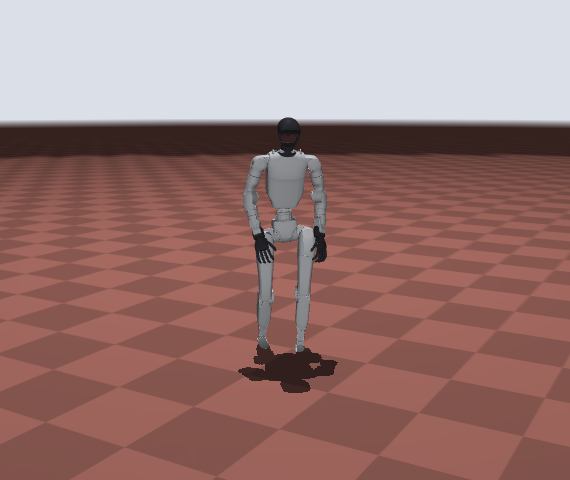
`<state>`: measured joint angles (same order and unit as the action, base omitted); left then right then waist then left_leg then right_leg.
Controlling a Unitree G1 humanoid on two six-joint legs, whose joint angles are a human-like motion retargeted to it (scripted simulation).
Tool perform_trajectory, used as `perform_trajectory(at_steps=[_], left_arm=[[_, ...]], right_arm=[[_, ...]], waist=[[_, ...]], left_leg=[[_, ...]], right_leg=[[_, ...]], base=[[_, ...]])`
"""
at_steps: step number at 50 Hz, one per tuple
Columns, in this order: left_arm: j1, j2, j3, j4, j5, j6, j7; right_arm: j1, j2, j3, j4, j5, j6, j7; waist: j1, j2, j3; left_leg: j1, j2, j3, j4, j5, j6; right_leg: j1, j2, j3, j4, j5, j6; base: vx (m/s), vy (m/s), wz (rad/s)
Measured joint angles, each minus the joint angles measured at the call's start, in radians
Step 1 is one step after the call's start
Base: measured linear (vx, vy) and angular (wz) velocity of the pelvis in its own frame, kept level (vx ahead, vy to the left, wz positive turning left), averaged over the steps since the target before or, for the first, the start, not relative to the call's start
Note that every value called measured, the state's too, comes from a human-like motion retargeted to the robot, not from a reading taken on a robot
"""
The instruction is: Sport exercise
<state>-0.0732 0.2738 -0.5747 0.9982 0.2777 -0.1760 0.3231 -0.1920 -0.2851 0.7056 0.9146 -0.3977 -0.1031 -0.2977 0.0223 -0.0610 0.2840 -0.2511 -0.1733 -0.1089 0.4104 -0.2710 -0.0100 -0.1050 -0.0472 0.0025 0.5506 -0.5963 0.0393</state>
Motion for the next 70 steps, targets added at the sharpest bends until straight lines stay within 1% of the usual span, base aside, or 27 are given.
perform_trajectory(at_steps=[2,5,10,15,18,21,25,27,28,30,32,33,37,40,43,46,53,59,65,70], left_arm=[[-0.008,-0.010,-0.001,0.002,-0.011,0.000,0.006],[-0.021,-0.022,-0.005,0.006,-0.021,0.001,0.006],[-0.037,-0.037,-0.016,0.016,-0.030,0.004,-0.015],[-0.048,-0.041,-0.026,0.020,-0.037,0.007,-0.047],[-0.055,-0.042,-0.031,0.018,-0.046,0.007,-0.058],[-0.062,-0.042,-0.037,0.012,-0.053,0.007,-0.062],[-0.070,-0.043,-0.050,-0.001,-0.063,0.007,-0.060],[-0.084,-0.039,-0.054,-0.010,-0.071,0.010,-0.063],[-0.081,-0.042,-0.059,-0.013,-0.071,0.010,-0.059],[-0.093,-0.041,-0.066,-0.023,-0.075,0.013,-0.058],[-0.092,-0.046,-0.074,-0.029,-0.072,0.012,-0.051],[-0.101,-0.044,-0.077,-0.033,-0.070,0.012,-0.050],[-0.103,-0.052,-0.091,-0.042,-0.055,0.010,-0.034],[-0.106,-0.055,-0.094,-0.042,-0.046,0.010,-0.021],[-0.103,-0.054,-0.092,-0.034,-0.038,0.013,-0.009],[-0.094,-0.052,-0.088,-0.020,-0.033,0.020,0.000],[-0.059,-0.047,-0.073,0.015,-0.023,0.040,0.029],[-0.025,-0.043,-0.055,0.027,-0.017,0.050,0.068],[-0.003,-0.042,-0.030,0.023,-0.012,0.053,0.110],[-0.005,-0.043,-0.008,0.015,-0.011,0.048,0.139]], right_arm=[[0.004,-0.001,-0.003,0.016,-0.006,0.003,-0.009],[0.011,-0.001,-0.008,0.044,-0.009,0.007,-0.016],[0.026,0.002,-0.011,0.093,-0.005,0.014,-0.004],[0.039,0.010,-0.014,0.134,0.009,0.019,0.019],[0.044,0.015,-0.016,0.152,0.020,0.024,0.027],[0.047,0.019,-0.016,0.164,0.031,0.028,0.030],[0.053,0.024,-0.013,0.172,0.047,0.032,0.024],[0.044,0.026,-0.014,0.176,0.057,0.034,0.022],[0.050,0.030,-0.011,0.178,0.060,0.034,0.018],[0.044,0.034,-0.012,0.184,0.069,0.035,0.013],[0.051,0.043,-0.009,0.189,0.073,0.037,0.006],[0.044,0.046,-0.011,0.193,0.076,0.039,0.002],[0.050,0.059,-0.010,0.198,0.078,0.043,-0.011],[0.044,0.067,-0.015,0.196,0.073,0.046,-0.020],[0.035,0.075,-0.019,0.187,0.062,0.048,-0.029],[0.023,0.080,-0.019,0.171,0.049,0.047,-0.040],[0.004,0.078,-0.014,0.122,0.017,0.037,-0.069],[0.002,0.061,0.004,0.089,-0.024,0.032,-0.085],[0.014,0.046,0.013,0.074,-0.054,0.028,-0.088],[0.028,0.042,0.007,0.071,-0.061,0.026,-0.087]], waist=[[0.001,0.016,0.001],[-0.001,0.039,-0.003],[-0.003,0.076,-0.014],[0.001,0.119,-0.028],[0.004,0.148,-0.037],[0.004,0.177,-0.044],[-0.001,0.212,-0.053],[-0.012,0.207,-0.046],[-0.013,0.217,-0.047],[-0.022,0.201,-0.048],[-0.022,0.205,-0.048],[-0.025,0.186,-0.048],[-0.012,0.175,-0.041],[0.002,0.151,-0.033],[0.017,0.126,-0.024],[0.031,0.108,-0.020],[0.031,0.081,-0.006],[0.009,0.065,-0.004],[-0.020,0.019,-0.009],[-0.035,-0.016,-0.022]], left_leg=[[-0.030,0.001,-0.019,0.006,-0.033,-0.007],[-0.068,0.018,-0.002,0.040,-0.087,-0.002],[-0.107,0.070,0.081,0.166,-0.202,0.031],[-0.093,0.142,0.144,0.330,-0.341,0.066],[-0.054,0.192,0.162,0.421,-0.403,0.074],[0.002,0.240,0.163,0.490,-0.433,0.068],[0.087,0.290,0.147,0.520,-0.435,0.039],[0.145,0.282,0.135,0.468,-0.416,0.029],[0.160,0.293,0.128,0.463,-0.421,0.021],[0.206,0.269,0.114,0.386,-0.408,0.018],[0.227,0.269,0.099,0.351,-0.425,0.015],[0.246,0.242,0.089,0.292,-0.415,0.022],[0.259,0.226,0.069,0.236,-0.473,0.045],[0.254,0.199,0.059,0.194,-0.501,0.074],[0.237,0.177,0.060,0.165,-0.494,0.093],[0.208,0.168,0.066,0.150,-0.475,0.101],[0.137,0.153,0.059,0.143,-0.414,0.095],[0.107,0.126,0.038,0.133,-0.366,0.081],[0.112,0.052,0.023,0.100,-0.322,0.082],[0.135,0.000,0.023,0.054,-0.284,0.088]], right_leg=[[-0.026,0.005,-0.020,-0.014,0.020,0.001],[-0.064,0.008,-0.057,-0.034,0.048,0.008],[-0.118,0.014,-0.118,-0.065,0.090,0.028],[-0.148,0.041,-0.169,-0.102,0.140,0.046],[-0.155,0.065,-0.195,-0.137,0.176,0.053],[-0.158,0.091,-0.221,-0.176,0.216,0.056],[-0.164,0.118,-0.257,-0.223,0.266,0.057],[-0.135,0.115,-0.272,-0.294,0.311,0.062],[-0.144,0.122,-0.280,-0.285,0.317,0.062],[-0.147,0.099,-0.292,-0.299,0.334,0.071],[-0.164,0.097,-0.305,-0.278,0.343,0.077],[-0.170,0.074,-0.307,-0.280,0.350,0.085],[-0.205,0.052,-0.322,-0.239,0.370,0.104],[-0.229,0.022,-0.332,-0.227,0.396,0.125],[-0.245,-0.013,-0.366,-0.225,0.420,0.129],[-0.250,-0.042,-0.411,-0.237,0.372,0.103],[-0.253,-0.051,-0.400,-0.219,0.285,0.086],[-0.237,-0.062,-0.346,-0.036,0.161,0.046],[-0.175,-0.094,-0.262,0.173,0.030,0.014],[-0.095,-0.102,-0.201,0.203,-0.012,0.017]], base=[[-0.21,-0.10,0.30],[-0.21,-0.10,0.37],[-0.21,-0.07,0.33],[-0.22,-0.04,0.19],[-0.23,-0.02,0.10],[-0.24,-0.01,0.07],[-0.25,0.01,0.11],[-0.25,0.04,0.22],[-0.26,0.06,0.16],[-0.26,0.08,0.20],[-0.27,0.11,0.16],[-0.27,0.12,0.20],[-0.29,0.14,0.07],[-0.29,0.15,0.06],[-0.30,0.13,-0.05],[-0.30,0.11,-0.10],[-0.27,0.08,0.06],[-0.20,0.05,0.23],[-0.14,0.04,0.30],[-0.10,0.01,0.17]])
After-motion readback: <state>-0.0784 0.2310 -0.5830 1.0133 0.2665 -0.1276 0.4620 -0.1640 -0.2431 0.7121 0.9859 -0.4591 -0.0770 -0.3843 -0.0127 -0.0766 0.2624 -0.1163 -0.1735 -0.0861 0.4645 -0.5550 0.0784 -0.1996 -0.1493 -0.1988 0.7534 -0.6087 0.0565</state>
